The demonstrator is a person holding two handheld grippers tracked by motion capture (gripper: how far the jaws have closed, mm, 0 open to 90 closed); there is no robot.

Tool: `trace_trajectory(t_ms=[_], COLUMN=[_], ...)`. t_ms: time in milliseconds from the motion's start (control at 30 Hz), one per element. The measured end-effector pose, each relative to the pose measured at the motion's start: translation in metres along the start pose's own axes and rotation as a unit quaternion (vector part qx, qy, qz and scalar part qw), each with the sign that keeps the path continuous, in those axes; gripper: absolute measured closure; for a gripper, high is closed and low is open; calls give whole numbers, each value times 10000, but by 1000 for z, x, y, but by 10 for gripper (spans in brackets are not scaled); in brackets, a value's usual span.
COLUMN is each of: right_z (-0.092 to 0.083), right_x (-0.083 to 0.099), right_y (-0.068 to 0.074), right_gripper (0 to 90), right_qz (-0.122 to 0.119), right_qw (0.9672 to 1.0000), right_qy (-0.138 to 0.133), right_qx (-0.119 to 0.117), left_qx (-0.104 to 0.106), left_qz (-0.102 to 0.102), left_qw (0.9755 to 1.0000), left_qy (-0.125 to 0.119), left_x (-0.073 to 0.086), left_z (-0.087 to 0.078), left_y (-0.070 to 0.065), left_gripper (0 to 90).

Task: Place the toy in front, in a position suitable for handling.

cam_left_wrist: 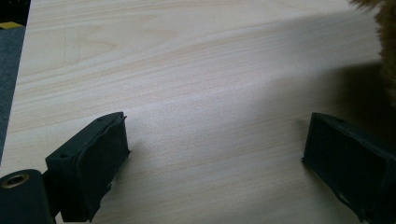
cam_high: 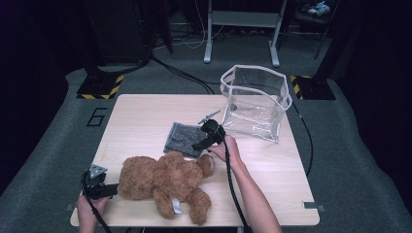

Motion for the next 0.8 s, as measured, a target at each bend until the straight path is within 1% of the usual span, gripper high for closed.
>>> trace_trajectory(t_ms=[33,100,133,167,200,233,267,333,367,400,433,467,500,533,567,600,633,667,700,733,800], right_z=[2,5,8,12,14,16,18,20,21,22,23,25,28,30,30,32,34,34,38,38,42], right_x=[0,-1,0,0,0,0,1,1,1,0,-1,-3,-4,-5,-5,-5,-5,-5,-6,-6,-4], right_y=[-1,-1,-1,-3,-2,-3,-4,-5,-5,-6,-5,-7,-5,-7,-7,-6,-5,-5,-5,-5,-7], right_gripper=[50,53,55,62,68,76,78,82,85,87,89,102,117,128,128,151,164,164,197,197,246], right_qz=[-57,-80,-14,-83,0,-45,-38,-48,95,57,121,65,63,-20,-20,-73,-41,-41,-86,-86,-125], right_qw=[10000,10000,10000,9999,9999,9998,9996,9996,9995,9995,9994,9996,9993,9994,9994,9993,9993,9993,9992,9992,9986], right_qy=[-5,6,53,75,153,186,256,251,309,316,332,279,359,329,329,371,350,350,357,357,456], right_qx=[-6,-2,0,0,-23,45,60,78,48,41,21,57,27,63,63,73,127,127,155,155,251], left_qx=[-1,-1,-1,-5,-5,-7,-5,-1,-5,-6,-5,-6,-11,2,2,2,8,8,12,21,8], left_qz=[6,4,6,7,5,4,5,9,8,6,9,11,18,31,31,31,23,23,29,11,39], left_qw=[10000,10000,10000,10000,10000,10000,10000,10000,10000,10000,10000,10000,10000,10000,10000,10000,10000,10000,10000,10000,10000], left_qy=[-9,-6,0,2,-2,-11,0,1,-5,-6,-4,-4,-18,31,31,22,18,18,21,21,30], left_x=[0,0,0,0,0,0,0,0,0,0,0,0,0,0,0,0,0,0,0,0,0], left_z=[0,0,0,0,0,0,0,0,0,0,0,0,0,-1,-1,-1,-1,-1,-1,-1,-1], left_y=[0,0,0,0,0,0,0,0,0,0,0,0,0,0,0,0,0,0,0,-1,0], left_gripper=[62,62,62,62,61,62,62,62,62,62,62,62,65,65,65,68,70,70,71,71,73])
Point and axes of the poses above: each handheld gripper's, and its own axes: z roughly forward along the jaws, x roughly out of its underside, y roughly to its left, the point moved 6 cm from there along z, roughly forward along the jaws, and after that the axes turned 4 degrees about y, right-handed, at the moved point
